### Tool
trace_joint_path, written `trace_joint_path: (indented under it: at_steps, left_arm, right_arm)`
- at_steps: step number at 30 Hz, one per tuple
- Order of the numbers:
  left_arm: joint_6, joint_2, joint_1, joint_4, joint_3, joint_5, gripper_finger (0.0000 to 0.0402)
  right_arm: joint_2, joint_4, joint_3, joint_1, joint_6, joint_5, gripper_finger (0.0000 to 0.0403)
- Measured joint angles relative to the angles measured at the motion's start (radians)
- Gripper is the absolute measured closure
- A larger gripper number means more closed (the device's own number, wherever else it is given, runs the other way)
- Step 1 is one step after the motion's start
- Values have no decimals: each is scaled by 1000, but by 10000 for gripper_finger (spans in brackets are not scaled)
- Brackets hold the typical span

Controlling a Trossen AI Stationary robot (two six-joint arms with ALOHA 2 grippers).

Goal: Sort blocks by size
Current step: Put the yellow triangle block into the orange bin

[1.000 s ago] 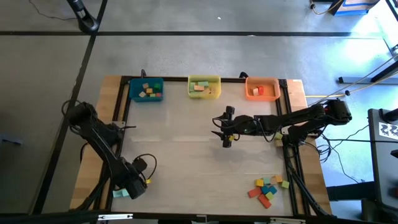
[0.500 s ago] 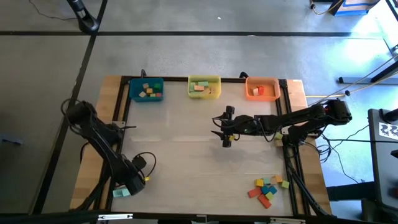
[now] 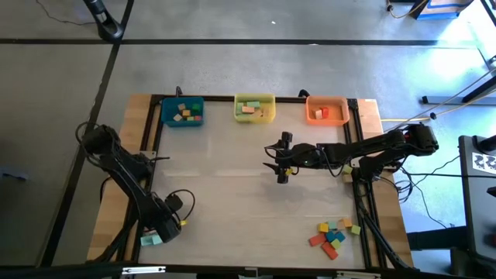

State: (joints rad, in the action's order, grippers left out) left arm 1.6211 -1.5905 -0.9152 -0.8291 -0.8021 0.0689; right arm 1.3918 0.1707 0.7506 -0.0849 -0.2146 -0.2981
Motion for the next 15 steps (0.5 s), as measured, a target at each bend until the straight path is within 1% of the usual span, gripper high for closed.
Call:
trace_joint_path:
  at_steps: [4,7,15]
  left_arm:
    - [4,27,6,3,-2,-7,277]
    - [-2,54,17,39,-13,-38,283]
    - [-90,112,63,77,-13,-168,276]
  right_arm:
    - [0,-2,0,0,0,0,127]
    - [0,-6,0,0,0,0,127]
    - [0,-8,0,0,0,3,127]
